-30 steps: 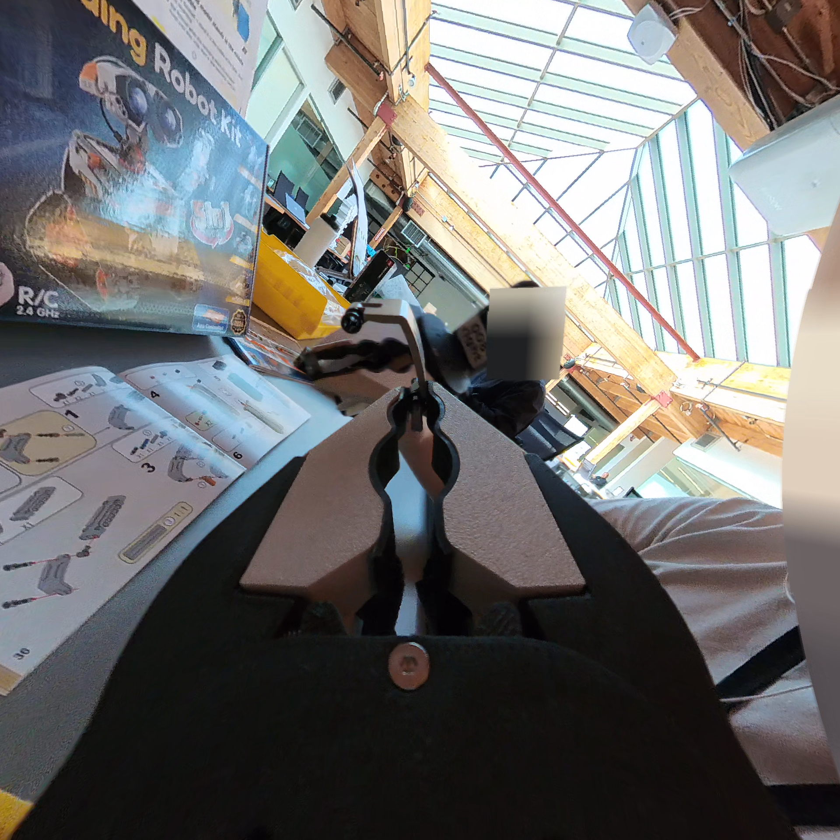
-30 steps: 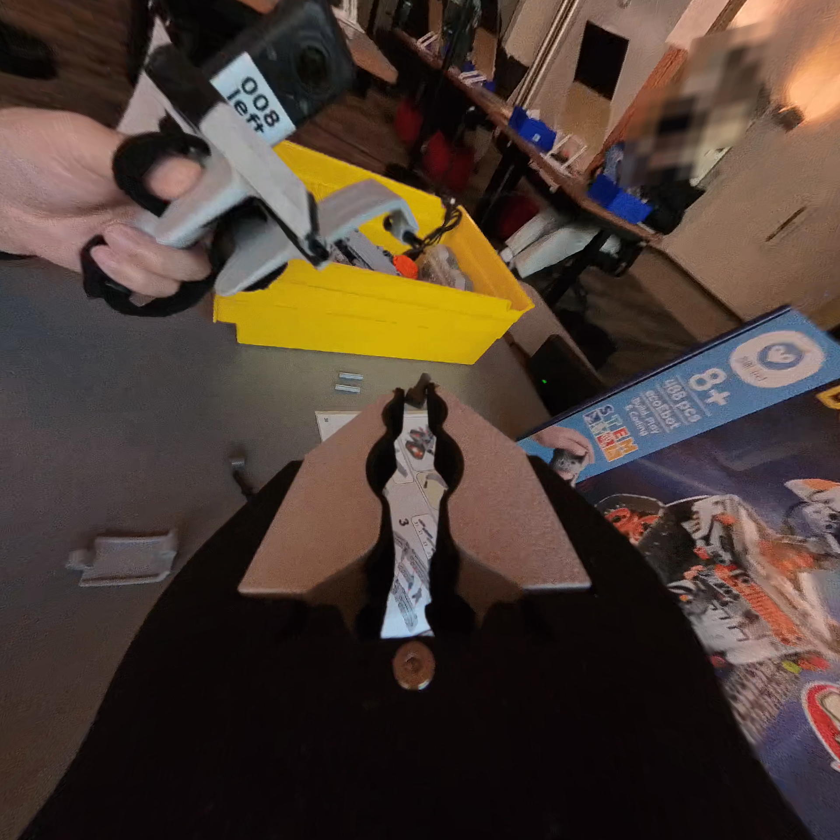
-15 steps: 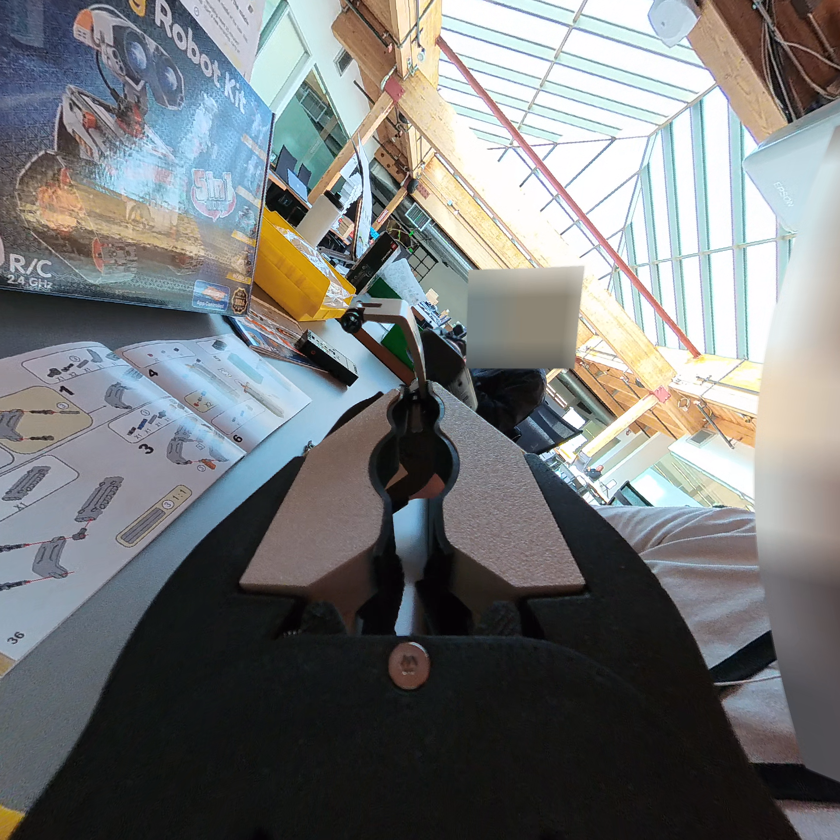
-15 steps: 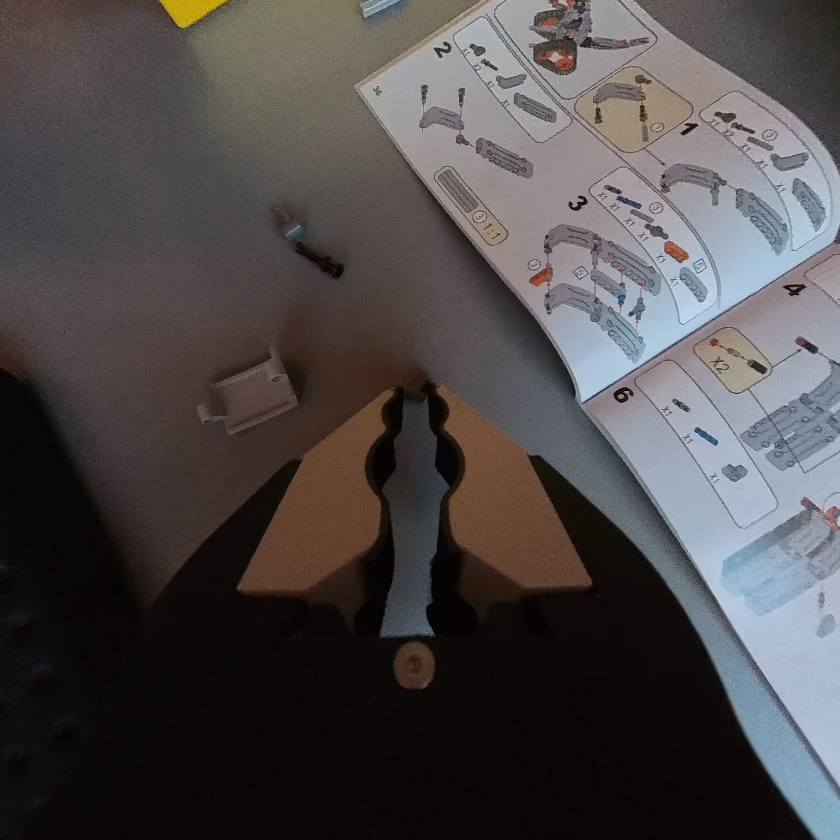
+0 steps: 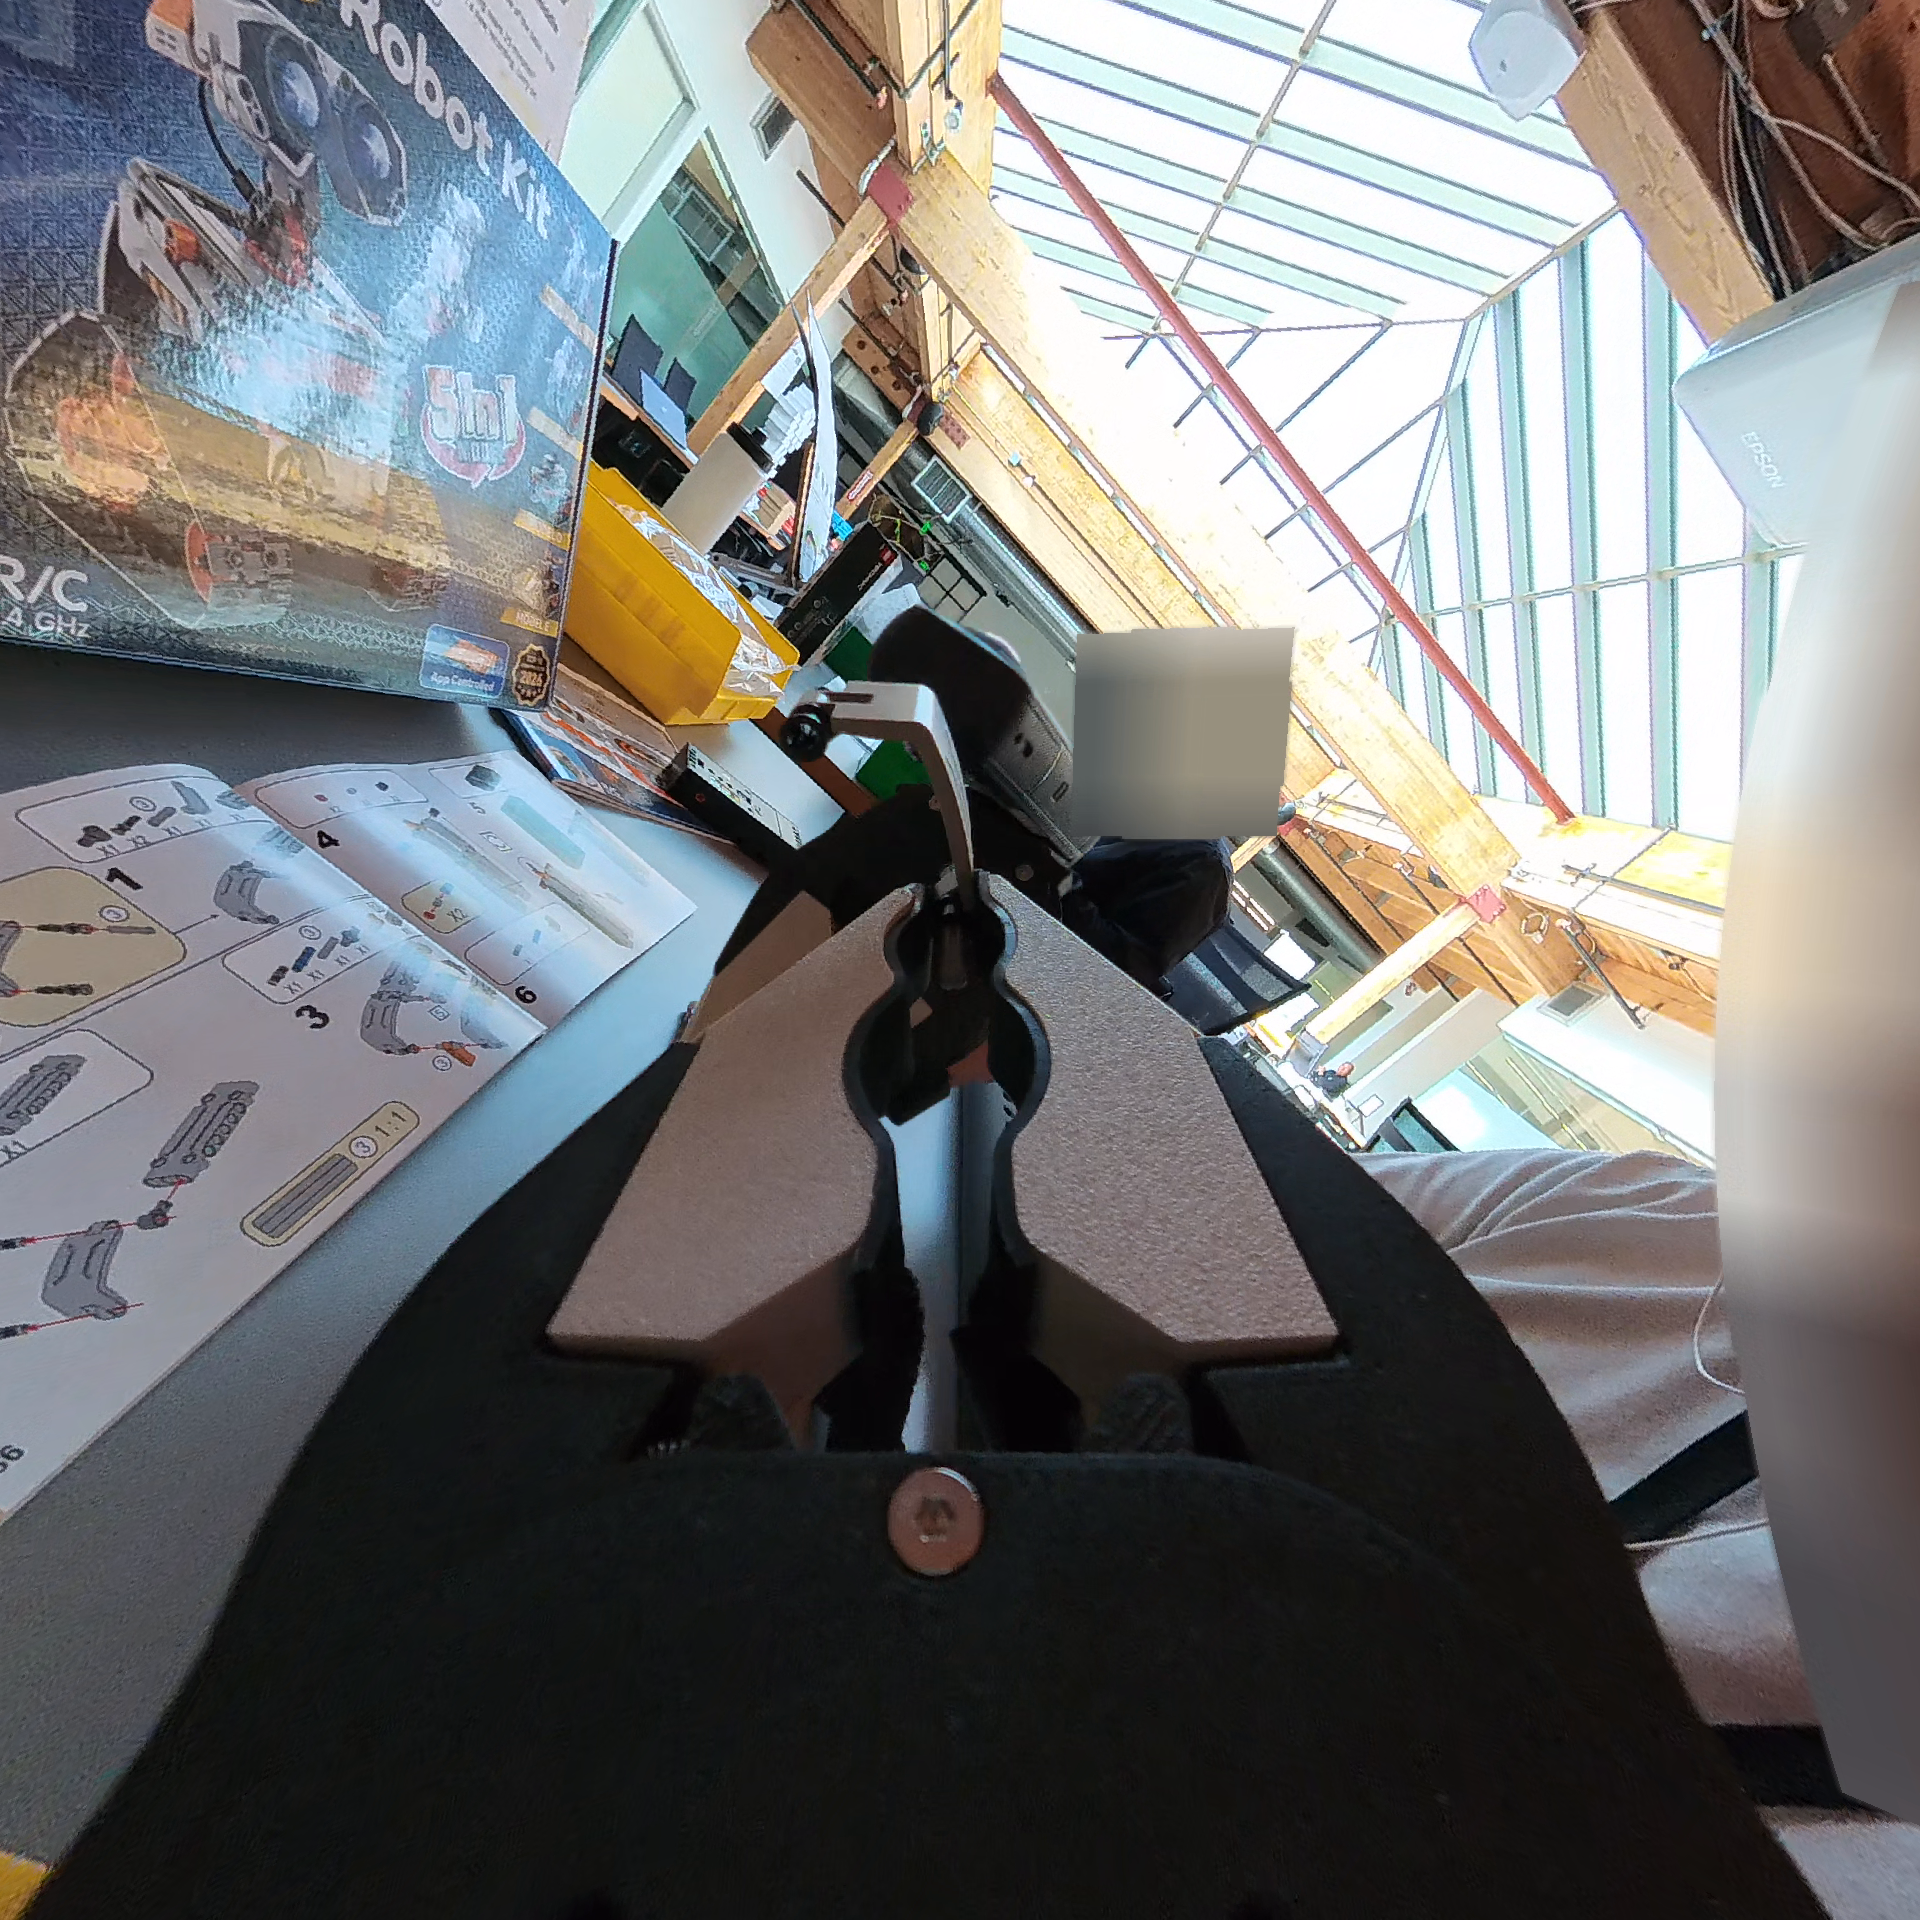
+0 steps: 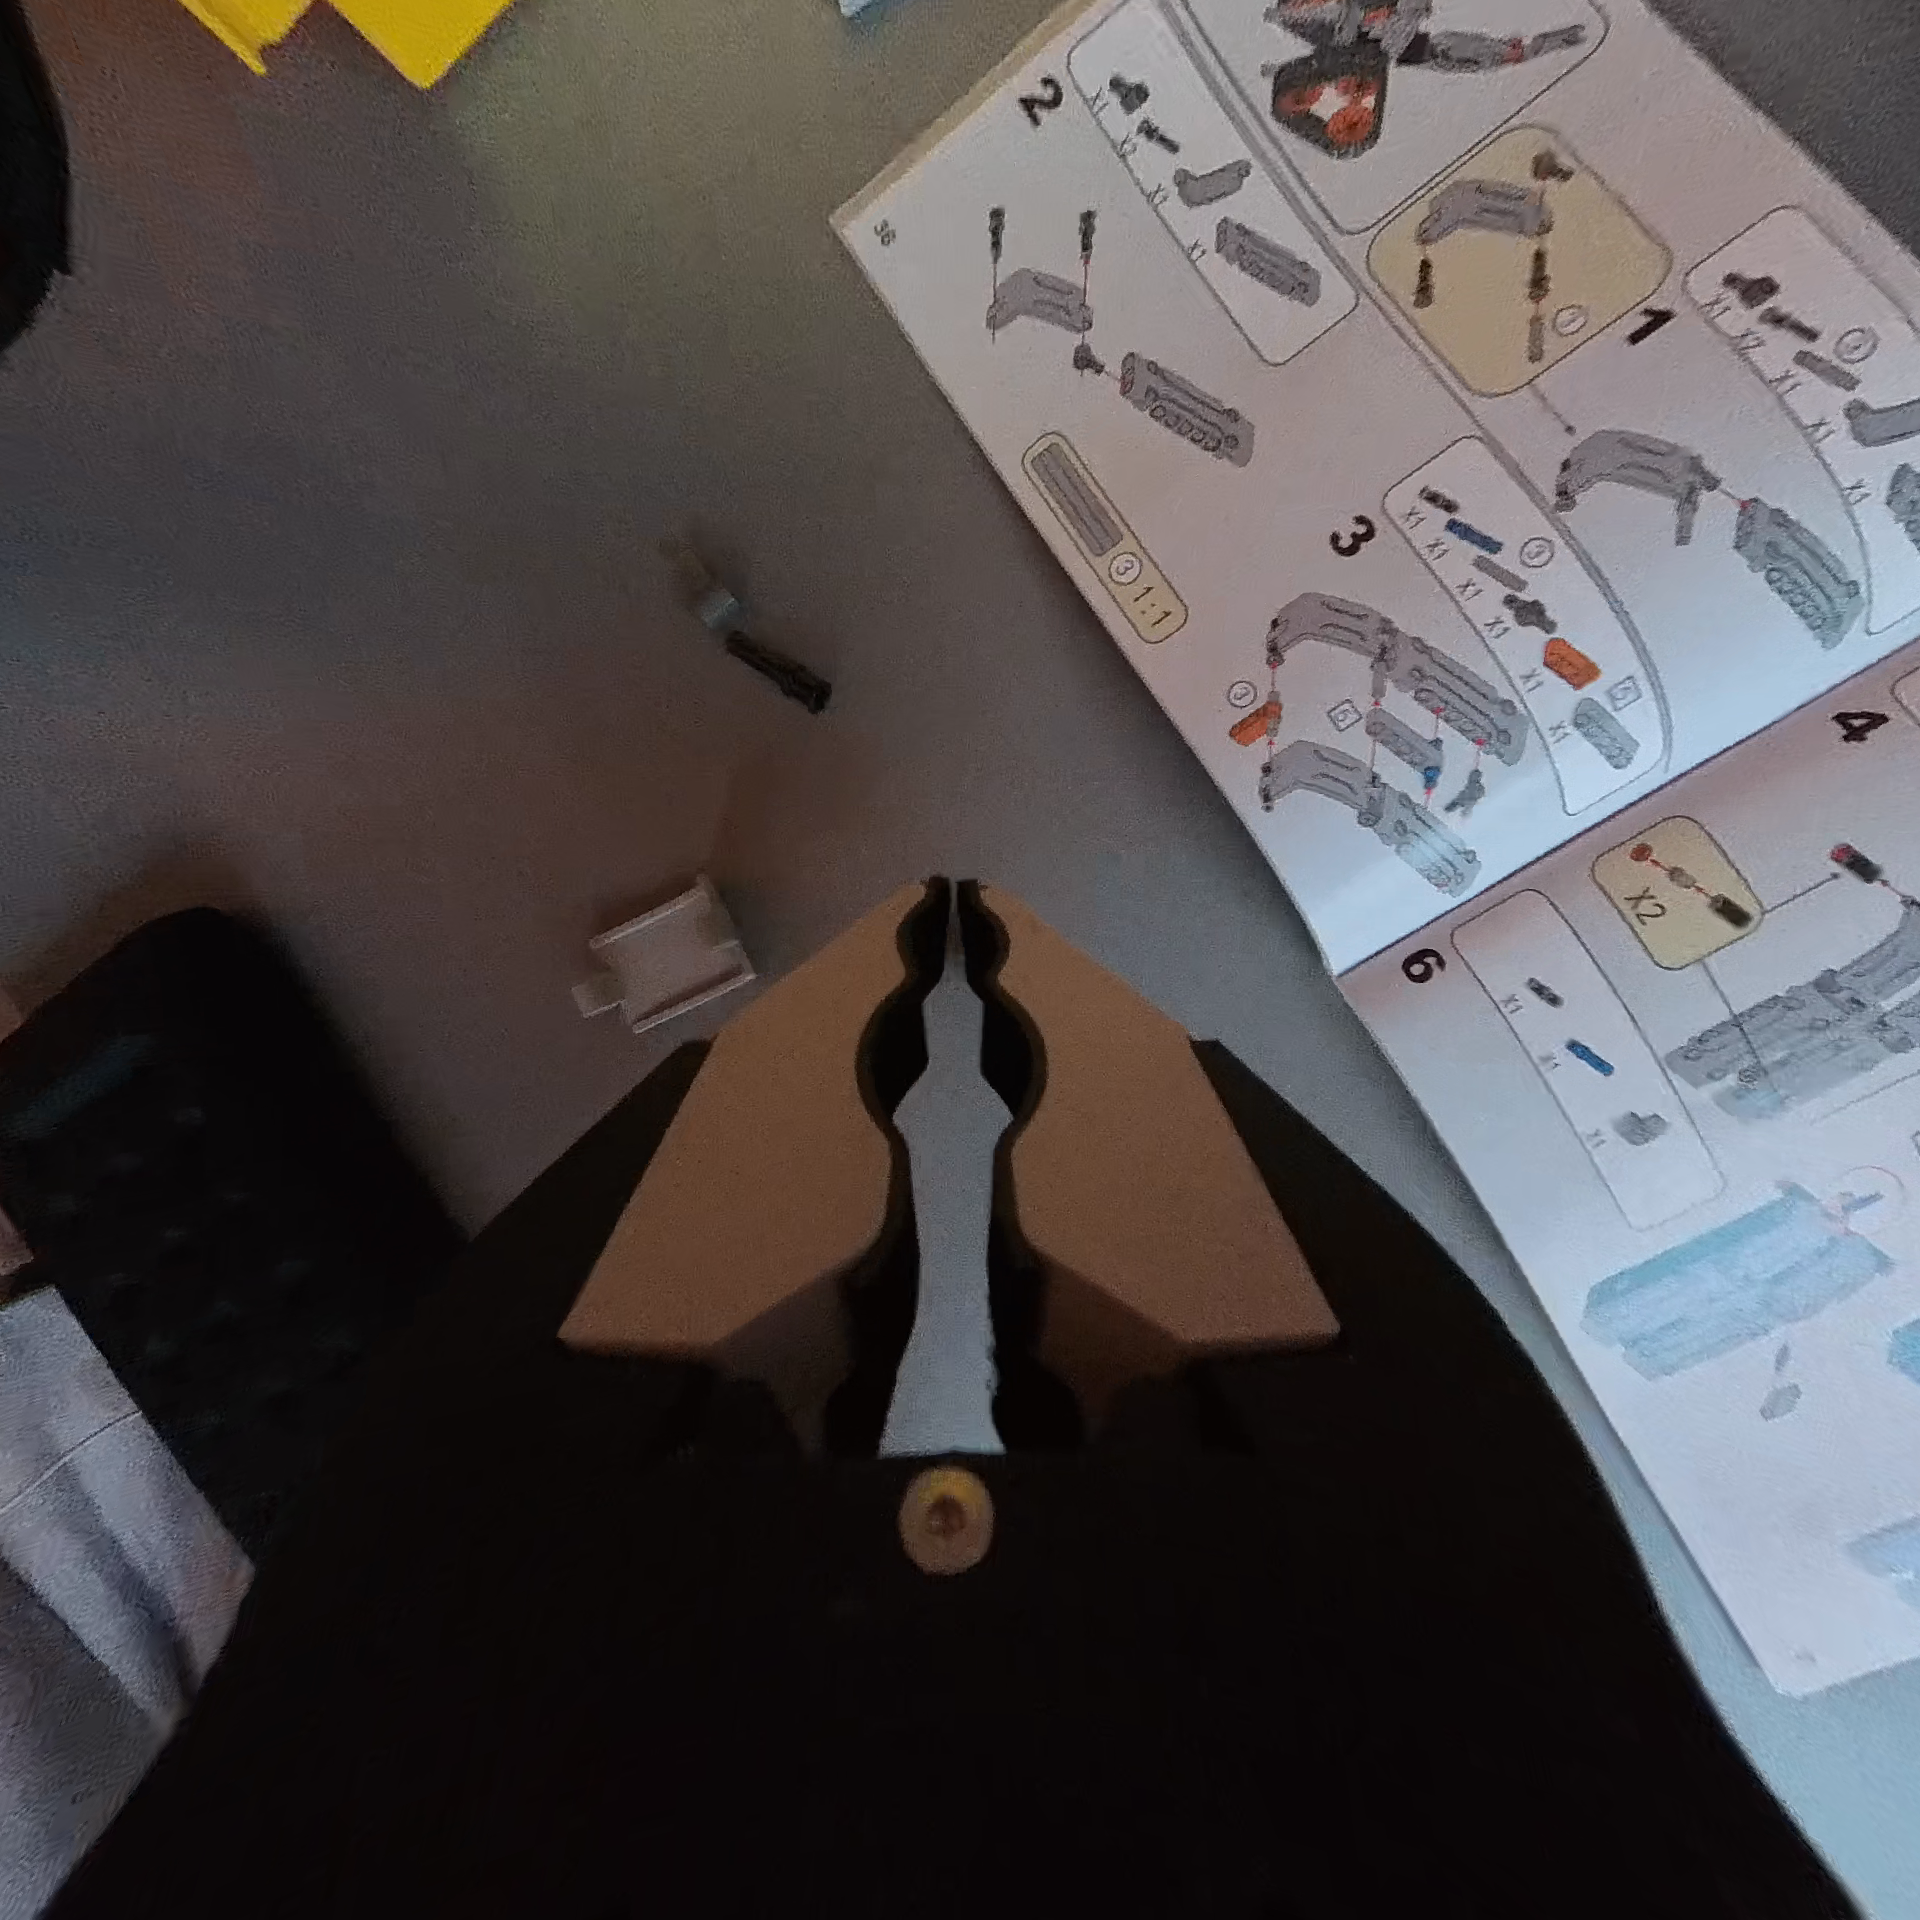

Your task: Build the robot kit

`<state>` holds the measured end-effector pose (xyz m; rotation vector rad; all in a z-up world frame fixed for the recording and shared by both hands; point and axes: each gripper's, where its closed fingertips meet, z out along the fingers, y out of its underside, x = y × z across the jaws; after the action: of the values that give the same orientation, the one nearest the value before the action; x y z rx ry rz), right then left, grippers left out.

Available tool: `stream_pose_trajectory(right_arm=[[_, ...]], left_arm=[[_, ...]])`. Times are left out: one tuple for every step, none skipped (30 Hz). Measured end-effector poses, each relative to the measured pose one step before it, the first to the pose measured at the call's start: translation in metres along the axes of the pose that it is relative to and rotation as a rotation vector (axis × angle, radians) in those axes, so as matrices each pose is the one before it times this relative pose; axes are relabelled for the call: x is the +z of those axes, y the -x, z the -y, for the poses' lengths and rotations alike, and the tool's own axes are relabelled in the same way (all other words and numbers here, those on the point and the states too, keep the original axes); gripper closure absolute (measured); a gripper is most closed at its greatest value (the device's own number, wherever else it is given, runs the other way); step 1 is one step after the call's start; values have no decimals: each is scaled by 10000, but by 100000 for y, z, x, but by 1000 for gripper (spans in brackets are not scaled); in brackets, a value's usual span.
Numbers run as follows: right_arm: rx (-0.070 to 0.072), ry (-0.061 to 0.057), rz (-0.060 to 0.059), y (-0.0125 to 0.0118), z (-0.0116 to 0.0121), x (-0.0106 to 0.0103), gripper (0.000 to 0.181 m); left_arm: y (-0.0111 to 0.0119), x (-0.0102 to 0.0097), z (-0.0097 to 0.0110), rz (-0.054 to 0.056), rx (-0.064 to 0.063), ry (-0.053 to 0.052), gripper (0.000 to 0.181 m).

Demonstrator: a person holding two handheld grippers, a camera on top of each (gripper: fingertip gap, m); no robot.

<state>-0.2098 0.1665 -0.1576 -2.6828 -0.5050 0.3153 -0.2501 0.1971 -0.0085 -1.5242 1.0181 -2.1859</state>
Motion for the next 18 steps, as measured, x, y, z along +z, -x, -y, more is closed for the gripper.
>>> stream_pose_trajectory(right_arm=[[62, 457, -150, -81, -403, 217, 176], [13, 329, -170, -107, -233, 194, 173], [-6, 190, -108, -49, -88, 199, 173], [8, 161, -119, -39, -98, 197, 174], [-13, 142, -138, -65, -144, 183, 175], [-15, 168, -101, -74, -232, 192, 175], [16, 216, -37, -34, -333, 233, 176], [11, 5, -70, -83, -23, -18, 177], [-20, 30, -7, 5, -78, -50, 178], [-80, 67, 110, 114, -226, 74, 178], [-145, -120, 137, 202, 5, -24, 178], [-135, -344, 89, 156, 273, -158, 178], [-86, -505, 167, 67, 395, -90, 178], [-82, -638, 319, 331, 484, -285, 178], [-87, -907, 323, 135, 689, -387, 179], [-88, -1094, 198, -23, 830, -546, 179], [16, -997, 2, -578, 481, -562, 178], [10, -721, -26, -535, 95, -738, 178]], left_arm=[[-43, 18, -21, -11, -15, 17, 177], [-32, 17, -39, -4, 0, 14, 176], [-9, 37, -44, 10, 12, 19, 176], [4, 23, -45, 9, 6, 25, 176], [7, 33, -44, 8, -3, 21, 176], [16, 13, -28, 5, -11, 8, 176], [0, 10, -16, -2, -17, 9, 176], [5, 18, -31, 0, -11, 16, 176], [-11, -11, 2, 3, 4, 7, 177], [-43, -5, 18, -10, 8, -5, 177], [-40, -5, 13, -17, 3, -1, 177], [-21, -18, 19, -5, 2, -1, 177], [0, -18, 26, -3, 0, -11, 177], [20, -13, 13, 2, -8, -10, 177], [40, -14, 8, 8, -13, -5, 176], [23, 14, -26, 8, -7, 6, 177], [52, 48, -67, 25, 3, 25, 176], [90, 80, -140, 61, 20, 51, 177]])
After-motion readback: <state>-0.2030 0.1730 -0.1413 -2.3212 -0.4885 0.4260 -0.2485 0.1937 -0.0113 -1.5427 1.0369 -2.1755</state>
